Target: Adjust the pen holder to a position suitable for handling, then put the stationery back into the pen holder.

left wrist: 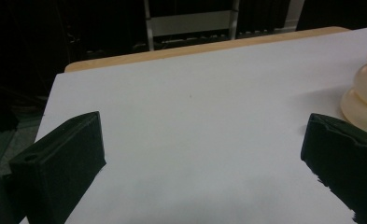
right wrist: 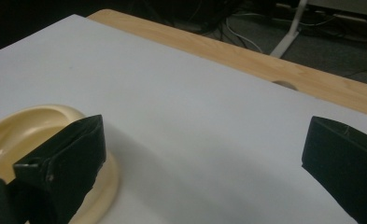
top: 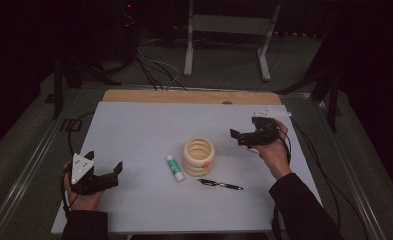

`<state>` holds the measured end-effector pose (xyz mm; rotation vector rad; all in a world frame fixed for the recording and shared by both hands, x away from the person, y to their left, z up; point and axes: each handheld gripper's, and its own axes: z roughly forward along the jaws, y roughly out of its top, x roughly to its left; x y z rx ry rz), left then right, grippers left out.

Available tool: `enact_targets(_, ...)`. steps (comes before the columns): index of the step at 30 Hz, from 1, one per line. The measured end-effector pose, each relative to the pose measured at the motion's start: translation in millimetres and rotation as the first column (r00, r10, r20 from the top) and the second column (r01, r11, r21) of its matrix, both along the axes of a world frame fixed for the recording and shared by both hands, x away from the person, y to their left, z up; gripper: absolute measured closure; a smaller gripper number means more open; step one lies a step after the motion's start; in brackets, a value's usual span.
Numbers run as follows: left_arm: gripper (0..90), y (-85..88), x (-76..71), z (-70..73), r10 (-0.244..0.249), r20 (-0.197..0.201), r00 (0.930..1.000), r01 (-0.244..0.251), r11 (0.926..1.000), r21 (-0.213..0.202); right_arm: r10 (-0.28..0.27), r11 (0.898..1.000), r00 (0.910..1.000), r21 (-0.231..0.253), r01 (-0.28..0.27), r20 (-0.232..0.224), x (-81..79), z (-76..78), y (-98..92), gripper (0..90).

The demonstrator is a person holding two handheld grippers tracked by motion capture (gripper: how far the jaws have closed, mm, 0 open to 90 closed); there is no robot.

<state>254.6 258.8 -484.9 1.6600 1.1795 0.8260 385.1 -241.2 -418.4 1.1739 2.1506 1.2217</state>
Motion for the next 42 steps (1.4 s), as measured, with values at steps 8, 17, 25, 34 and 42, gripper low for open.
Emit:
enact_targets(8,0.1,-0.3,-0.2,0.4,0.003,0.001,1.0000,-0.003,1.0000,0.006,-0.029,0.999,0.9994,-0.017,0.029,0.020,-1.4,-1.6,-17.7,0.0)
enact_targets(17,0.2,0.8,-1.4,1.5,0.001,0.000,1.0000,-0.001,1.0000,-0.003,-0.021,0.999,0.9994,-0.039,0.022,0.028,-0.3,-7.3,-35.6,0.6)
enact_targets(25,0.2,0.8,-2.1,1.3,0.010,0.006,0.9999,-0.010,0.9999,-0.004,-0.020,0.996,0.9985,-0.088,0.015,-0.052,3.4,-14.9,-53.3,0.7)
enact_targets(34,0.1,-0.5,-1.8,0.7,0.007,0.002,1.0000,-0.007,1.0000,-0.003,-0.046,0.988,0.9917,-0.151,0.027,-0.120,10.3,-24.9,-74.9,0.8)
enact_targets(42,0.1,-0.3,-2.0,0.6,0.009,0.002,1.0000,-0.009,1.0000,-0.001,-0.065,0.980,0.9884,-0.194,0.038,-0.137,12.7,-33.4,-85.1,4.8)
